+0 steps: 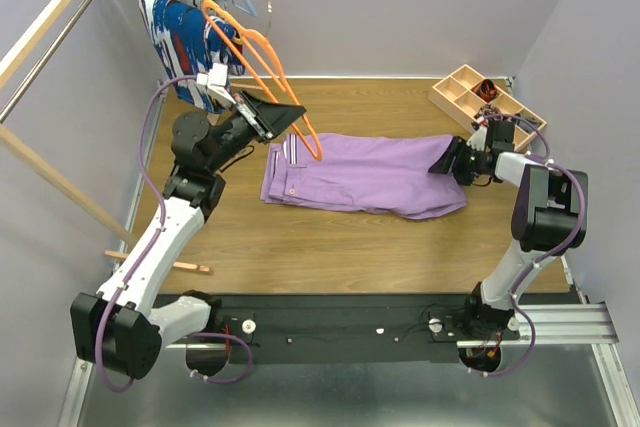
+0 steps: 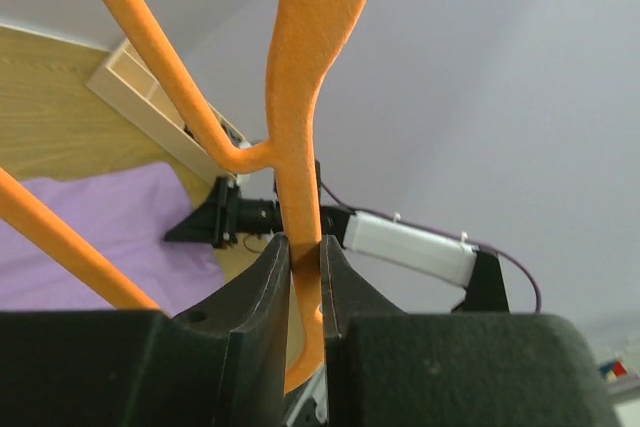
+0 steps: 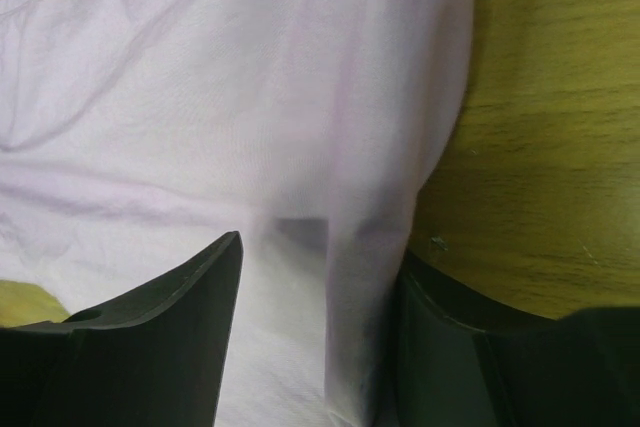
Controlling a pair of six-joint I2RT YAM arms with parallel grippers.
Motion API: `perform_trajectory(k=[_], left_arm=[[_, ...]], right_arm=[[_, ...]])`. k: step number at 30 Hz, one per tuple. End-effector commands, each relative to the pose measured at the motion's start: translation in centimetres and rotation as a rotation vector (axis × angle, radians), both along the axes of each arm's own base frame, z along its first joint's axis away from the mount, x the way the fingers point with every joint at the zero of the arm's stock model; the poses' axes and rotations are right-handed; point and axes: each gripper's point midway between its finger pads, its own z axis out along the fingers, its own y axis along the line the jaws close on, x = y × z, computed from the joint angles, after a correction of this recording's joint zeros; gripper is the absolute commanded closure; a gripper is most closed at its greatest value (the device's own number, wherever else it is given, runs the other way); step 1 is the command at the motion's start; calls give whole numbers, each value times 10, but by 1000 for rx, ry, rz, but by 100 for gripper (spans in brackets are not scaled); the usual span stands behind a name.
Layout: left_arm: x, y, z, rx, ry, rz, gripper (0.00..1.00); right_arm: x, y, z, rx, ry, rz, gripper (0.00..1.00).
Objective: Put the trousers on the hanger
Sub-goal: Grab a hanger with the left arm, then place trousers on hanger
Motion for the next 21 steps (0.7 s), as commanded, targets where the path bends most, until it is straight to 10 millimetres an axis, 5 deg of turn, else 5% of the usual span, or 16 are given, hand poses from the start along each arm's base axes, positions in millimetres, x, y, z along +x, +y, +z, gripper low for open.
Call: perform_trajectory(k=[1, 13, 21], left_arm=[[-37, -30, 9, 19, -123, -184, 100], [-82, -119, -16, -15, -157, -525, 100], [-104, -156, -22, -65, -229, -773, 100]], right_arm=[[-61, 5, -50, -18, 237, 21, 39], [-68, 10, -35, -1, 212, 19, 54], [-64, 13, -11, 22, 163, 5, 85]])
